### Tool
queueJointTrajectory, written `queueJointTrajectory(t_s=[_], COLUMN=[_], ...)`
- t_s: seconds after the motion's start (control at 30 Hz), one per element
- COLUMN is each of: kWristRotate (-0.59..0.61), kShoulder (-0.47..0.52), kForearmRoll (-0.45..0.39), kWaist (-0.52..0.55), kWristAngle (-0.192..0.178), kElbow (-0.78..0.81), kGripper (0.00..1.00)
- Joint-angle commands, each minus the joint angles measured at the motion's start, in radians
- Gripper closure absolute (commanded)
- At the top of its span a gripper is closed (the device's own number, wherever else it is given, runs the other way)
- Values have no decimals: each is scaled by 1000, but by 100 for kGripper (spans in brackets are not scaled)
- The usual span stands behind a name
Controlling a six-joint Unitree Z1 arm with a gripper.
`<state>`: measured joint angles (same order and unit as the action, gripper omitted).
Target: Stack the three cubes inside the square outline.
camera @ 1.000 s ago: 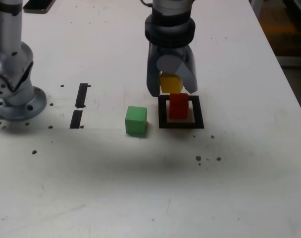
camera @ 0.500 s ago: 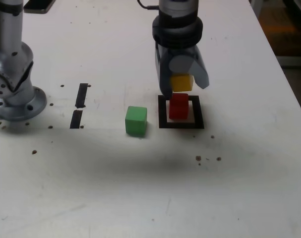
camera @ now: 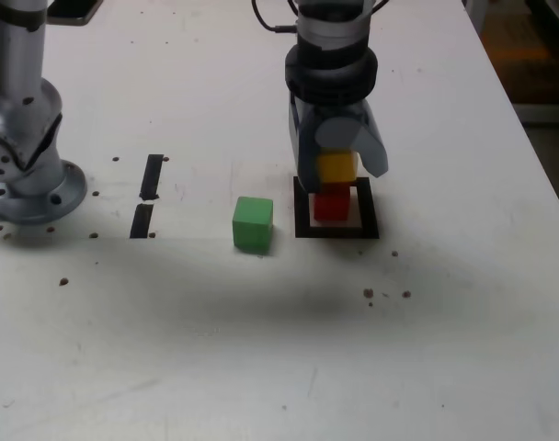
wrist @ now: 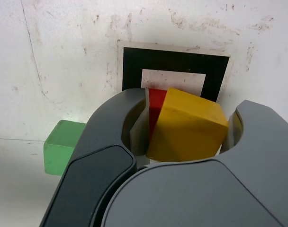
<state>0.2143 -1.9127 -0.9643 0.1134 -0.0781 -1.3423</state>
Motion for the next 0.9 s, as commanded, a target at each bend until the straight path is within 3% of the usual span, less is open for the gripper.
queueJointTrajectory(t_s=[0.0, 0.17, 0.4, 0.63, 0.87], kWristRotate=[12, 24, 25, -2, -39], kShoulder=[-4, -5, -8, -11, -5], kForearmRoll=[3, 4, 21, 42, 45], kWaist=[3, 3, 3, 3, 3], kWristAngle=[7, 29, 58, 57, 53], kElbow=[14, 26, 48, 60, 60], kGripper=[89, 77, 44, 29, 3])
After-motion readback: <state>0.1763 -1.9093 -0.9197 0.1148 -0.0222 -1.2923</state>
